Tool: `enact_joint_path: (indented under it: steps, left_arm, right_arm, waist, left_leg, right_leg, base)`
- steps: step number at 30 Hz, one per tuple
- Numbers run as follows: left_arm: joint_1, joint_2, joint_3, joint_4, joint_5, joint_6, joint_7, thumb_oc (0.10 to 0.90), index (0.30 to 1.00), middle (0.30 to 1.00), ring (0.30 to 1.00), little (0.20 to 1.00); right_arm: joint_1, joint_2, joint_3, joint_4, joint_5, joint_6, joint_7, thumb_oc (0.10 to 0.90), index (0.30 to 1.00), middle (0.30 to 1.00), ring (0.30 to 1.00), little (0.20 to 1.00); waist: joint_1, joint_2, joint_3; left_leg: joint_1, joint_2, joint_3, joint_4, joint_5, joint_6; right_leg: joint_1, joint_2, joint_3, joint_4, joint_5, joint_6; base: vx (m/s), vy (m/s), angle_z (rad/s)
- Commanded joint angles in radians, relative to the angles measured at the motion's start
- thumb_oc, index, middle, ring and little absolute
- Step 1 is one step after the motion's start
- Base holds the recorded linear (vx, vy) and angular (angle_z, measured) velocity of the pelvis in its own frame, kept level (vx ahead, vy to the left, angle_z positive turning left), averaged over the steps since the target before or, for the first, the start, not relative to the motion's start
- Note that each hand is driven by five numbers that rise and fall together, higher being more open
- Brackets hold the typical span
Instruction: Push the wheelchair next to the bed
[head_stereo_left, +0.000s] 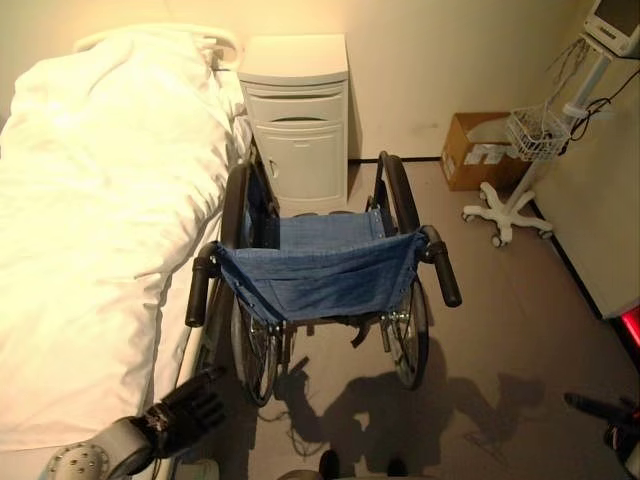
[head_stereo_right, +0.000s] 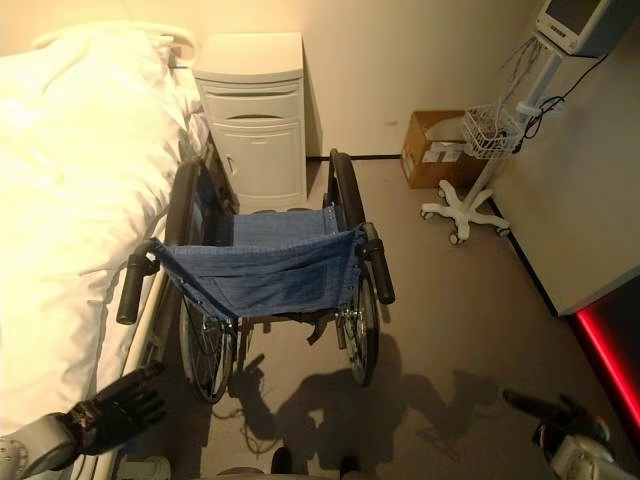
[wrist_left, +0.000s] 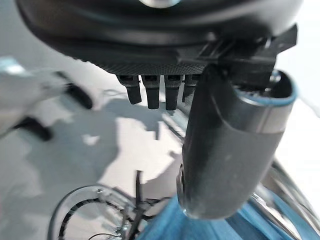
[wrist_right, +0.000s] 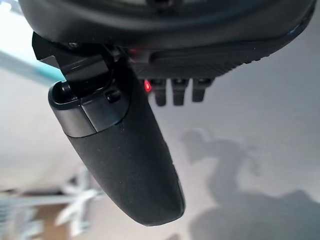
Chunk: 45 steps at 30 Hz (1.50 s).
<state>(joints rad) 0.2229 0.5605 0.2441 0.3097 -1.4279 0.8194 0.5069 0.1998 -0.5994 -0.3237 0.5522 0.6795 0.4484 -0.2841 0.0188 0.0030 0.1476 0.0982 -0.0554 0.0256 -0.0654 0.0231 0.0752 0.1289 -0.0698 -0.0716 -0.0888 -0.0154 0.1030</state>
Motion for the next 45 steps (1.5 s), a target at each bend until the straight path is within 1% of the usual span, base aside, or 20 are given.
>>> enact_joint_path:
  steps: [1, 2, 6, 8, 11, 12, 13, 14, 16, 17, 18, 20, 22, 23, 25, 28, 29, 34, 37, 45]
  left_arm:
    - [-0.065, -0.038, -0.012, 0.101, 0.009, -0.068, 0.052, 0.800, 0.900, 0.900, 0.900, 0.900]
    - [-0.066, -0.050, -0.018, 0.115, 0.020, -0.061, 0.046, 0.800, 0.900, 0.900, 0.900, 0.900]
    - [-0.070, -0.155, -0.121, 0.237, 0.157, -0.060, -0.080, 0.800, 0.900, 0.900, 0.900, 0.900]
    - [-0.077, -0.200, -0.208, 0.300, 0.289, -0.035, -0.245, 0.800, 0.900, 0.900, 0.900, 0.900]
    - [-0.082, -0.238, -0.332, 0.337, 0.415, -0.072, -0.400, 0.800, 0.900, 0.900, 0.900, 0.900]
    - [-0.083, -0.240, -0.339, 0.340, 0.435, -0.076, -0.417, 0.800, 0.900, 0.900, 0.900, 0.900]
    - [-0.090, -0.251, -0.381, 0.368, 0.538, -0.168, -0.482, 0.800, 0.900, 0.900, 0.900, 0.900]
    - [-0.102, -0.264, -0.412, 0.393, 0.582, -0.301, -0.486, 0.800, 0.900, 0.900, 0.900, 0.900]
    - [-0.119, -0.289, -0.416, 0.436, 0.617, -0.402, -0.453, 0.800, 0.900, 0.900, 0.900, 0.900]
    - [-0.121, -0.292, -0.415, 0.443, 0.626, -0.417, -0.448, 0.800, 0.900, 0.900, 0.900, 0.900]
    - [-0.141, -0.312, -0.405, 0.522, 0.702, -0.515, -0.449, 0.800, 0.900, 0.900, 0.900, 0.900]
    - [-0.169, -0.335, -0.398, 0.625, 0.784, -0.610, -0.455, 0.800, 0.900, 0.900, 0.900, 0.900]
    - [-0.188, -0.354, -0.389, 0.705, 0.813, -0.648, -0.483, 0.800, 0.900, 0.900, 0.900, 0.900]
    - [-0.196, -0.362, -0.385, 0.770, 0.810, -0.648, -0.537, 0.800, 0.900, 0.900, 0.900, 0.900]
    - [-0.193, -0.367, -0.377, 0.818, 0.821, -0.667, -0.558, 0.800, 0.900, 0.900, 0.900, 0.900]
    - [-0.193, -0.363, -0.373, 0.867, 0.849, -0.674, -0.531, 0.800, 0.900, 0.900, 0.900, 0.900]
    - [-0.199, -0.361, -0.369, 0.892, 0.850, -0.652, -0.511, 0.800, 0.900, 0.900, 0.900, 0.900]
    - [-0.202, -0.367, -0.336, 0.958, 0.812, -0.548, -0.517, 0.800, 0.900, 0.900, 0.900, 0.900]
    - [-0.200, -0.376, -0.322, 0.989, 0.813, -0.556, -0.539, 0.800, 0.900, 0.900, 0.900, 0.900]
    - [-0.198, -0.387, -0.322, 1.015, 0.868, -0.557, -0.510, 0.800, 0.900, 0.900, 0.900, 0.900]
  right_arm:
    - [-0.061, 0.000, 0.068, 0.010, 0.069, -0.092, -0.044, 0.800, 0.900, 0.900, 0.900, 0.900]
    - [-0.062, 0.010, 0.074, 0.023, 0.071, -0.086, -0.042, 0.800, 0.900, 0.900, 0.900, 0.900]
    - [-0.084, 0.085, 0.095, 0.235, 0.029, -0.149, 0.041, 0.800, 0.900, 0.900, 0.900, 0.900]
    - [-0.109, 0.123, 0.120, 0.334, 0.001, -0.158, 0.068, 0.800, 0.900, 0.900, 0.900, 0.900]
    - [-0.129, 0.184, 0.194, 0.424, -0.038, -0.167, 0.083, 0.800, 0.900, 0.900, 0.900, 0.900]
    - [-0.130, 0.189, 0.199, 0.428, -0.044, -0.163, 0.086, 0.800, 0.900, 0.900, 0.900, 0.900]
    - [-0.139, 0.219, 0.238, 0.465, -0.066, -0.176, 0.086, 0.800, 0.900, 0.900, 0.900, 0.900]
    - [-0.149, 0.244, 0.278, 0.494, -0.109, -0.176, 0.092, 0.800, 0.900, 0.900, 0.900, 0.900]
    - [-0.156, 0.271, 0.320, 0.534, -0.155, -0.184, 0.121, 0.800, 0.900, 0.900, 0.900, 0.900]
    - [-0.156, 0.274, 0.325, 0.541, -0.161, -0.183, 0.135, 0.800, 0.900, 0.900, 0.900, 0.900]
    - [-0.164, 0.304, 0.363, 0.565, -0.163, -0.194, 0.160, 0.800, 0.900, 0.900, 0.900, 0.900]
    - [-0.174, 0.337, 0.403, 0.583, -0.173, -0.182, 0.186, 0.800, 0.900, 0.900, 0.900, 0.900]
    - [-0.176, 0.362, 0.430, 0.607, -0.189, -0.190, 0.213, 0.800, 0.900, 0.900, 0.900, 0.900]
    - [-0.173, 0.372, 0.449, 0.621, -0.208, -0.196, 0.248, 0.800, 0.900, 0.900, 0.900, 0.900]
    - [-0.165, 0.376, 0.459, 0.634, -0.268, -0.209, 0.287, 0.800, 0.900, 0.900, 0.900, 0.900]
    - [-0.153, 0.376, 0.486, 0.638, -0.345, -0.236, 0.325, 0.800, 0.900, 0.900, 0.900, 0.900]
    - [-0.148, 0.378, 0.497, 0.634, -0.358, -0.232, 0.342, 0.800, 0.900, 0.900, 0.900, 0.900]
    - [-0.144, 0.385, 0.485, 0.656, -0.366, -0.220, 0.352, 0.800, 0.900, 0.900, 0.900, 0.900]
    - [-0.145, 0.394, 0.470, 0.710, -0.363, -0.201, 0.396, 0.800, 0.900, 0.900, 0.900, 0.900]
    - [-0.153, 0.405, 0.471, 0.734, -0.357, -0.192, 0.406, 0.800, 0.900, 0.900, 0.900, 0.900]
  waist:
    - [0.014, -0.009, -0.034]
    - [0.015, -0.010, -0.034]
    - [0.024, -0.011, -0.037]
    - [0.028, -0.012, -0.038]
    - [0.029, -0.009, -0.043]
    - [0.029, -0.009, -0.043]
    - [0.029, -0.008, -0.047]
    - [0.029, -0.010, -0.053]
    - [0.032, -0.012, -0.059]
    - [0.032, -0.013, -0.060]
    - [0.034, -0.016, -0.067]
    - [0.033, -0.019, -0.078]
    - [0.030, -0.019, -0.084]
    - [0.025, -0.017, -0.089]
    - [0.018, -0.012, -0.095]
    - [0.012, -0.007, -0.102]
    - [0.008, -0.005, -0.104]
    - [0.000, -0.002, -0.114]
    - [0.002, -0.003, -0.122]
    - [0.009, -0.008, -0.129]
  left_leg:
    - [-0.054, 0.025, -0.065, 0.092, -0.020, -0.092]
    - [-0.053, 0.024, -0.066, 0.092, -0.021, -0.091]
    - [-0.049, 0.021, -0.076, 0.083, -0.023, -0.088]
    - [-0.046, 0.019, -0.079, 0.081, -0.028, -0.084]
    - [-0.045, 0.017, -0.078, 0.078, -0.033, -0.078]
    - [-0.044, 0.017, -0.079, 0.078, -0.033, -0.077]
    - [-0.042, 0.017, -0.080, 0.074, -0.034, -0.077]
    - [-0.040, 0.018, -0.079, 0.069, -0.033, -0.076]
    - [-0.039, 0.017, -0.081, 0.063, -0.028, -0.075]
    - [-0.039, 0.016, -0.081, 0.062, -0.027, -0.075]
    - [-0.042, 0.013, -0.084, 0.059, -0.022, -0.074]
    - [-0.048, 0.010, -0.082, 0.056, -0.017, -0.072]
    - [-0.050, 0.007, -0.081, 0.052, -0.014, -0.070]
    - [-0.049, 0.007, -0.078, 0.047, -0.014, -0.069]
    - [-0.047, 0.005, -0.074, 0.043, -0.014, -0.068]
    - [-0.046, 0.003, -0.074, 0.039, -0.015, -0.067]
    - [-0.046, 0.002, -0.075, 0.036, -0.016, -0.067]
    - [-0.042, 0.001, -0.078, 0.020, -0.014, -0.068]
    - [-0.035, 0.004, -0.076, 0.005, -0.012, -0.071]
    - [-0.033, 0.007, -0.073, 0.001, -0.011, -0.071]
  right_leg:
    - [-0.047, 0.037, -0.069, 0.077, 0.009, -0.030]
    - [-0.047, 0.037, -0.069, 0.077, 0.009, -0.030]
    - [-0.046, 0.040, -0.068, 0.074, 0.012, -0.032]
    - [-0.047, 0.041, -0.064, 0.075, 0.012, -0.032]
    - [-0.051, 0.043, -0.056, 0.077, 0.014, -0.032]
    - [-0.051, 0.043, -0.056, 0.077, 0.014, -0.032]
    - [-0.050, 0.043, -0.053, 0.075, 0.016, -0.031]
    - [-0.052, 0.043, -0.050, 0.075, 0.020, -0.030]
    - [-0.056, 0.042, -0.049, 0.076, 0.026, -0.029]
    - [-0.057, 0.042, -0.049, 0.077, 0.026, -0.029]
    - [-0.062, 0.041, -0.046, 0.079, 0.032, -0.030]
    - [-0.068, 0.041, -0.042, 0.078, 0.037, -0.031]
    - [-0.073, 0.041, -0.036, 0.078, 0.042, -0.030]
    - [-0.074, 0.041, -0.033, 0.072, 0.044, -0.031]
    - [-0.074, 0.041, -0.029, 0.069, 0.047, -0.030]
    - [-0.076, 0.039, -0.026, 0.067, 0.047, -0.029]
    - [-0.078, 0.038, -0.026, 0.068, 0.046, -0.028]
    - [-0.077, 0.037, -0.025, 0.060, 0.045, -0.027]
    - [-0.072, 0.036, -0.030, 0.053, 0.046, -0.027]
    - [-0.067, 0.034, -0.037, 0.049, 0.046, -0.028]
  base:
    - [0.03, 0.001, 0.06]
    - [0.03, 0.005, 0.05]
    - [0.02, 0.004, 0.09]
    - [0.02, 0.009, 0.04]
    - [0.00, 0.003, 0.01]
    - [0.00, 0.000, 0.00]
    - [0.00, 0.000, 0.00]
    - [0.00, 0.000, 0.00]
    - [0.00, 0.000, 0.00]
    - [0.00, 0.000, 0.00]
    - [0.00, 0.000, 0.00]
    - [0.00, 0.000, 0.00]
    - [-0.01, 0.024, -0.01]
    - [-0.02, 0.048, -0.03]
    - [-0.01, 0.055, -0.07]
    - [-0.01, 0.056, -0.02]
    - [-0.01, 0.042, -0.02]
    - [0.00, 0.008, 0.00]
    - [0.00, 0.002, 0.01]
    - [0.00, 0.002, 0.06]
